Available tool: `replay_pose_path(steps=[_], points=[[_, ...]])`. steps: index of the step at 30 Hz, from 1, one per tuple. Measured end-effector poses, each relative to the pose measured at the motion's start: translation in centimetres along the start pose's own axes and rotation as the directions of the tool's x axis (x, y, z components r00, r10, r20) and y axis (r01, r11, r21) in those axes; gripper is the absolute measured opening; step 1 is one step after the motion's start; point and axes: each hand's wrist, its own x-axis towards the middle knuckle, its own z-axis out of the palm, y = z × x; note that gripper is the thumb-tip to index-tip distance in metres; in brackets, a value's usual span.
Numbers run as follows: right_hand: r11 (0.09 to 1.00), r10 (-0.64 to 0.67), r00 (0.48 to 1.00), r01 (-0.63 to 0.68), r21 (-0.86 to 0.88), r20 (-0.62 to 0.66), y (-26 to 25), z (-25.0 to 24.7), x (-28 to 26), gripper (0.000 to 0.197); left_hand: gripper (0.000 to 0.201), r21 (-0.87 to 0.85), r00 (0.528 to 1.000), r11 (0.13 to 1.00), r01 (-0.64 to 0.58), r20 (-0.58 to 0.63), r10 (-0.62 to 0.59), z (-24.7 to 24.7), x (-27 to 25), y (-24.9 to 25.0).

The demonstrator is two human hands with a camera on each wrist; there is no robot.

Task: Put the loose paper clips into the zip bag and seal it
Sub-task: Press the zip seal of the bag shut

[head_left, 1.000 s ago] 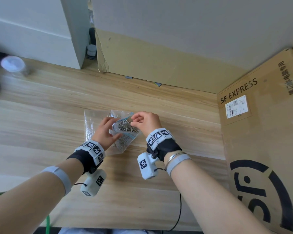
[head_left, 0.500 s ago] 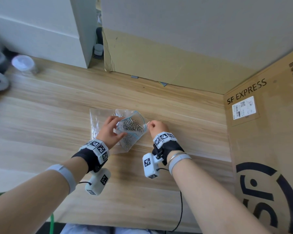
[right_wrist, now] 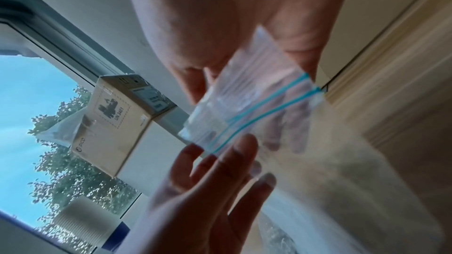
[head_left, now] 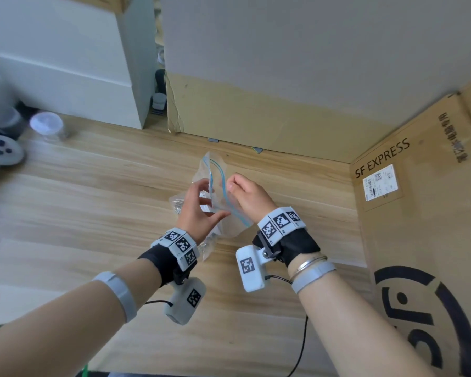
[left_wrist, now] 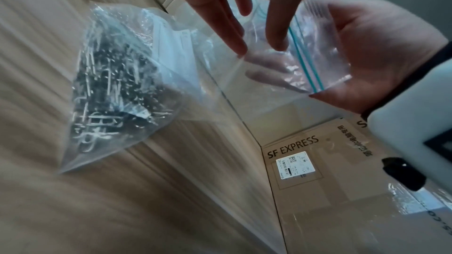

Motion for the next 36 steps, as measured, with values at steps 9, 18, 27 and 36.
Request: replay_pose_path(steps=[9, 18, 27, 36], points=[[0.981, 0.142, 0.988, -0.149, -0.126, -0.059, 1.0, -0.2, -0.5, 0.053, 0.048, 0.188, 0.997, 0.980, -0.068, -0.013, 0.072, 0.4, 1.6, -0.4], [0.927, 0.118, 0.993, -0.110, -0.360, 0.002, 2.1, -3.4, 0.1, 0.061, 0.026, 0.415, 0.992, 0.910, 0.003, 0.113, -0.055, -1.1, 6.0, 0.5], [0.905, 0.037, 0.999, -0.037, -0.424, -0.007, 1.4, -5.8, 0.5, 0.040, 0.020, 0.266, 0.976, 0.950, -0.164, 0.182, 0.118, 0.9, 3.5, -0.2], [0.945, -0.116, 0.989, 0.082, -0.315, -0.091, 0.9, -3.7, 1.0, 0.022, 0.001, 0.174, 0.986, 0.972, -0.160, 0.082, 0.148, 1.0, 3.8, 0.6]])
